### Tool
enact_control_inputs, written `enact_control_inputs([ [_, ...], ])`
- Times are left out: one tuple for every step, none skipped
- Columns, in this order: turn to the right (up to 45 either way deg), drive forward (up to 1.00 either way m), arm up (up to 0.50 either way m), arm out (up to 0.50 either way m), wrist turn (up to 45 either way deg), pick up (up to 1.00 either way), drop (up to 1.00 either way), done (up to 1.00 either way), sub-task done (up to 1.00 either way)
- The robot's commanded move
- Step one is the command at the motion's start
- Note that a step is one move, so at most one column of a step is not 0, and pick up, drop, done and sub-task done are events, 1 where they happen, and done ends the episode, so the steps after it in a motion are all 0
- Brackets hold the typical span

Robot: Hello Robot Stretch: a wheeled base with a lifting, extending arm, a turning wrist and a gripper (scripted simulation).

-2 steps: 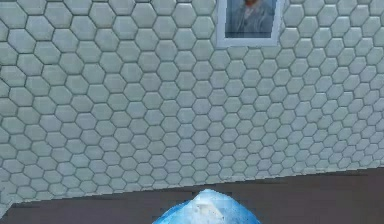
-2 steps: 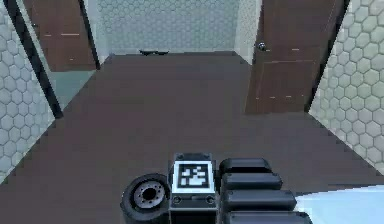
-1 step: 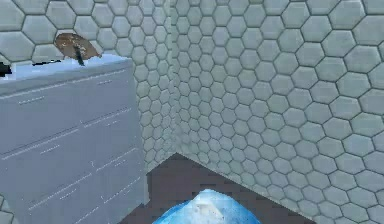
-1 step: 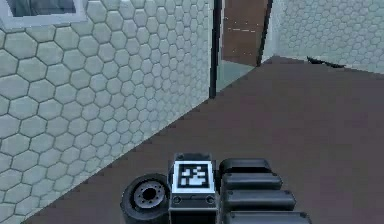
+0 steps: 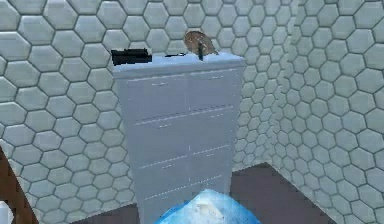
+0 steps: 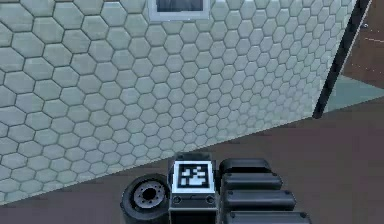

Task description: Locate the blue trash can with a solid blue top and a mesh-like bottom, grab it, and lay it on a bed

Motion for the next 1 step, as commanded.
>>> enact_control_inputs([
  [0.0,0.05,0.00,0.00,0.0,0.00,0.00,0.00,0.00],
])
